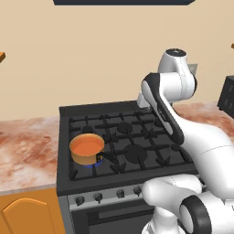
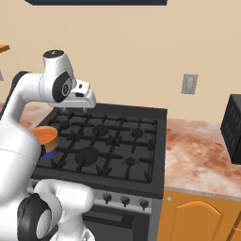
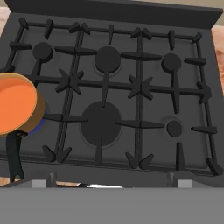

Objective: Wait until the marinara sauce is simmered to a deep red color and then turn off the stove.

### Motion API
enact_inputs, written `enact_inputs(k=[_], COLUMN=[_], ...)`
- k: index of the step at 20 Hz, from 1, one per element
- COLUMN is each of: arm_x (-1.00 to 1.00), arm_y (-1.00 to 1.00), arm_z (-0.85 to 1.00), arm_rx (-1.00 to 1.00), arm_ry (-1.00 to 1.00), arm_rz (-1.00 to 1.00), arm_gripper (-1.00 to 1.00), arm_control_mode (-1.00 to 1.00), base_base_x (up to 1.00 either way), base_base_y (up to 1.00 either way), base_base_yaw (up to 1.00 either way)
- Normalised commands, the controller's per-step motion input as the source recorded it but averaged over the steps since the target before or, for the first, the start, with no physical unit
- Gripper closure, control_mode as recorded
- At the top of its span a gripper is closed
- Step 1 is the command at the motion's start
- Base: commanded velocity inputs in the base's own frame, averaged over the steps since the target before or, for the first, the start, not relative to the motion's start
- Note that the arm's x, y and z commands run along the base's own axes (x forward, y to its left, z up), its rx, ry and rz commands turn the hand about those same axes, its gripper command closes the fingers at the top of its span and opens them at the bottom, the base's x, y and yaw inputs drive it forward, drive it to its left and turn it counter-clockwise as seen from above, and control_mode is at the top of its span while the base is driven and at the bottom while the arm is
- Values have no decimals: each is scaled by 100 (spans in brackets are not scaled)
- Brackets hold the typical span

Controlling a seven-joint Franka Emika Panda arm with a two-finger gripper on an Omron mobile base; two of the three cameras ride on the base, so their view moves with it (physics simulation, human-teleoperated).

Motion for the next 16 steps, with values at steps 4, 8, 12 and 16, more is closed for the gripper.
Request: enact_inputs(k=[4,8,12,16], arm_x=[0,0,0,0], arm_y=[0,0,0,0], arm_z=[0,0,0,0], arm_rx=[0,0,0,0], arm_ry=[0,0,0,0], arm_rz=[0,0,0,0], arm_gripper=[-100,-100,-100,-100], arm_control_mode=[-100,-100,-100,-100], base_base_x=[0,0,0,0], base_base_y=[0,0,0,0], base_base_yaw=[0,0,0,0])
